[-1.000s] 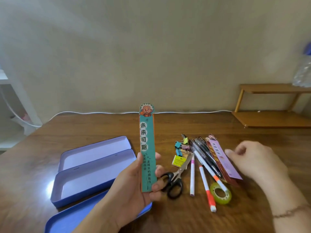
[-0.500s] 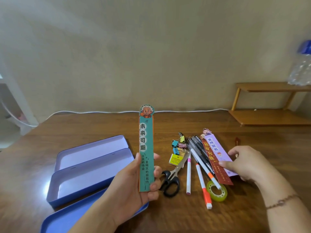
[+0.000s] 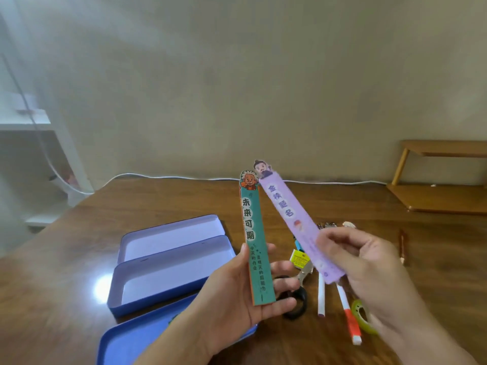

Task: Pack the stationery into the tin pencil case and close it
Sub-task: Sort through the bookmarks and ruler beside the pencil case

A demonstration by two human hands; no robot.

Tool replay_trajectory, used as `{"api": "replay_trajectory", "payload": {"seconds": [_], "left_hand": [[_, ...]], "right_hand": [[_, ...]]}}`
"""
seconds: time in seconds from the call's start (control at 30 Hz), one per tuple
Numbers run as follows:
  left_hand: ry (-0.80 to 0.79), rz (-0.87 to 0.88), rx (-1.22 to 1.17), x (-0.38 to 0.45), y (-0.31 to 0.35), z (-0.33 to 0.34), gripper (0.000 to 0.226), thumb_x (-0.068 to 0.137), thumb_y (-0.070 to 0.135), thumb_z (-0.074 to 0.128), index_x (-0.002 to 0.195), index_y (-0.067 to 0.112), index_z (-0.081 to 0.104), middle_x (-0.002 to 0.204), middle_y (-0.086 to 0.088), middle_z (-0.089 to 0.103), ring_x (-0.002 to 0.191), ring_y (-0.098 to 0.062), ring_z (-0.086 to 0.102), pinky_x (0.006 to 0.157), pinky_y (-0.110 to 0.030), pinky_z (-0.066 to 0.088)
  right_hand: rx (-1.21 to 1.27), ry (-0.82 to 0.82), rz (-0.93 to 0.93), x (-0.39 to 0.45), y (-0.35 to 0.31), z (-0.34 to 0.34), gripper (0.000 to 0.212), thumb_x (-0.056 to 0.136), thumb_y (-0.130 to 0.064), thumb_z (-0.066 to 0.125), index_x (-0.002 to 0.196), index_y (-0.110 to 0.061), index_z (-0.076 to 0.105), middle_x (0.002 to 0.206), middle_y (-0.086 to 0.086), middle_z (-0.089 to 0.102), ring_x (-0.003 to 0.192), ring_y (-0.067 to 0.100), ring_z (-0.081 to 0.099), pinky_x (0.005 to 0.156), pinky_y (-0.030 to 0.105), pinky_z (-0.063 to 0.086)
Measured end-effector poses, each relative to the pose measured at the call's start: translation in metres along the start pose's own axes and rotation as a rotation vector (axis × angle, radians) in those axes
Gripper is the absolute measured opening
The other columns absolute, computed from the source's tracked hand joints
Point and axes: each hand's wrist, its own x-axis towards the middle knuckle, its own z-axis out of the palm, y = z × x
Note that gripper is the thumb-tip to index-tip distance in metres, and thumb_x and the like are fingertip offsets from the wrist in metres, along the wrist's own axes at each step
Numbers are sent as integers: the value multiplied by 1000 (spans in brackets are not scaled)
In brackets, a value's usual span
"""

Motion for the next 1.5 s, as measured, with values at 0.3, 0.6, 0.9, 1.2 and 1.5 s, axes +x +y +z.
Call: {"api": "replay_trajectory", "payload": {"seconds": [0.3,0.6,0.9,1.2,1.5], "left_hand": [[8,71,-13,4,-5,-5,45,86,44,46,104,17,77,97,-19,74,82,-30,74,66,-43,61],[-34,75,-42,7,-6,-13,47,89,45,45,114,17,74,96,-20,73,75,-31,73,56,-42,59],[-71,37,-41,6,-6,-12,49,89,45,46,117,13,72,101,-19,69,81,-30,67,57,-36,55],[-105,12,-68,5,-3,-14,50,89,39,49,126,11,66,107,-17,67,84,-29,65,65,-39,57],[-209,38,-44,1,1,-15,48,95,36,50,135,11,58,111,-17,67,92,-33,65,79,-48,55]], "right_hand": [[-837,-107,-273,-20,35,44,45,81,-57,65,118,-59,39,74,-28,64,75,-6,59,59,10,43],[-1244,-125,-659,-9,48,34,67,73,-70,53,128,-31,59,105,-12,56,101,17,51,77,33,52],[-1257,-159,-712,-7,48,30,61,71,-54,66,126,-29,56,120,-6,59,113,25,52,83,43,51],[-1206,-190,-689,-9,41,28,55,67,-42,73,120,-33,63,118,-7,66,106,24,60,80,42,54],[-1044,-217,-629,-9,39,25,48,74,-56,64,118,-39,59,127,-19,58,116,10,51,93,39,48]]}}
